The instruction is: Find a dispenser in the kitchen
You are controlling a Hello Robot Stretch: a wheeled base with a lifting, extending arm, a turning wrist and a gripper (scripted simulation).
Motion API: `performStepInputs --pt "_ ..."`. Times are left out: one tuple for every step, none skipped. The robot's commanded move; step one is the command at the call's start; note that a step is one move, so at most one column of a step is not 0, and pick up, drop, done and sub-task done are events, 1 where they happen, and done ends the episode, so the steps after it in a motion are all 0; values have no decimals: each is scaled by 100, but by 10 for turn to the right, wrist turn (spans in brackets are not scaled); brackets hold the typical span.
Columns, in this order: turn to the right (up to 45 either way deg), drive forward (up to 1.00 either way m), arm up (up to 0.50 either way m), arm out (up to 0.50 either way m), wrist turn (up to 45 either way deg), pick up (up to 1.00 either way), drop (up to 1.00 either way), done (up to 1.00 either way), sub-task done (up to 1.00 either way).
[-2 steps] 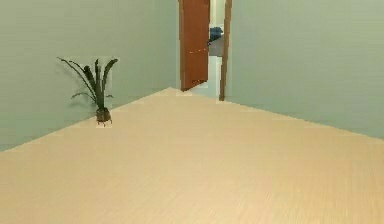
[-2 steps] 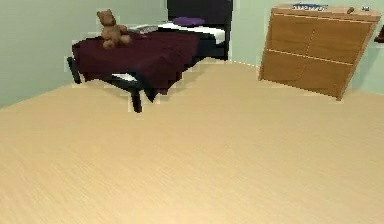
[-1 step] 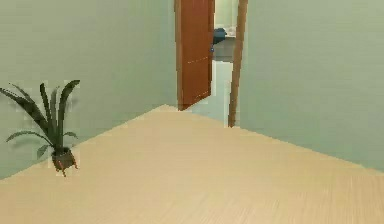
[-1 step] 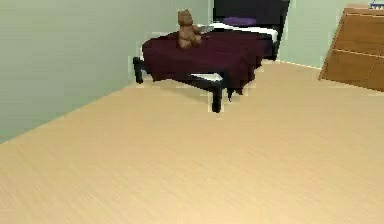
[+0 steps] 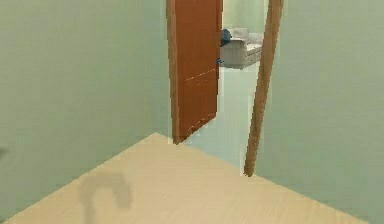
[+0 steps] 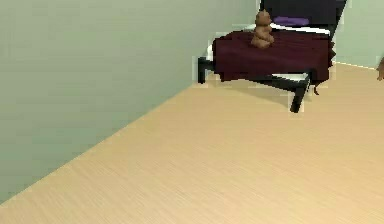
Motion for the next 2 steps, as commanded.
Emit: performStepInputs --pt "0 100 0 0 0 0 0 0 0" --pt "0 75 0 0 0 0 0 0 0"
